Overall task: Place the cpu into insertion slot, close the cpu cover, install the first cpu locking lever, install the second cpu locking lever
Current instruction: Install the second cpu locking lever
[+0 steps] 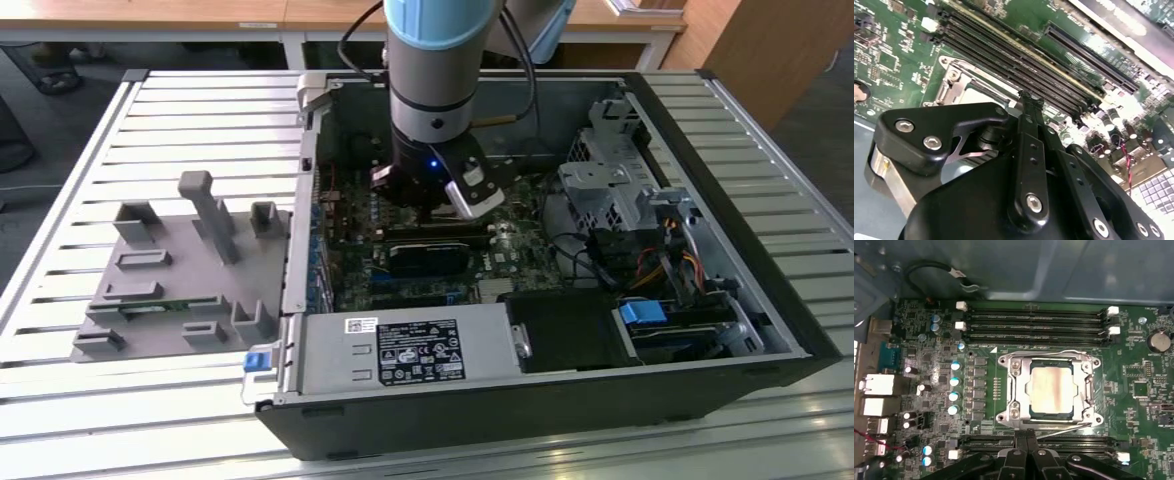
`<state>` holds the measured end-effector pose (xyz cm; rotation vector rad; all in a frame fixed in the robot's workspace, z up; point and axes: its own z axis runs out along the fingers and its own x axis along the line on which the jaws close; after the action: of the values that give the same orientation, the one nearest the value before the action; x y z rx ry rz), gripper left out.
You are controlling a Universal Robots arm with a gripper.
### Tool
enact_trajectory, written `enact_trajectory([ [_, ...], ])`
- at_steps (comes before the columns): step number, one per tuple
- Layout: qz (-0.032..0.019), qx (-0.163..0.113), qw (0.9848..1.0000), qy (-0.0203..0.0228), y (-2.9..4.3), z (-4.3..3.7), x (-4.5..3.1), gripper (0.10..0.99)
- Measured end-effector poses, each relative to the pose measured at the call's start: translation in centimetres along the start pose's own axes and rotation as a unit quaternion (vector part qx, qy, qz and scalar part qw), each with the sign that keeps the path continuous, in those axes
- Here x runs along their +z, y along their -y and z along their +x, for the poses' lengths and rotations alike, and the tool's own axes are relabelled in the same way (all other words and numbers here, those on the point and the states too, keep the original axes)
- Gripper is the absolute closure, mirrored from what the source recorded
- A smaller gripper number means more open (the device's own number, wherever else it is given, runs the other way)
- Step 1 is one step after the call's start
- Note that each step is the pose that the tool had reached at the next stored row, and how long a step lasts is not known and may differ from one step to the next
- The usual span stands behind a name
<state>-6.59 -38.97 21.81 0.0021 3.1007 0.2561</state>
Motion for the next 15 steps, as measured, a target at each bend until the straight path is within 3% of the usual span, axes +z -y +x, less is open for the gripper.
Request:
enact_trajectory([
  [4, -0.0009, 0.0, 1.0, 0.0, 0.08, 0.55, 0.23, 0.98],
  [15, -0.0076, 0.0, 1.0, -0.0001, 0.25, 0.73, 1.23, 0.98],
])
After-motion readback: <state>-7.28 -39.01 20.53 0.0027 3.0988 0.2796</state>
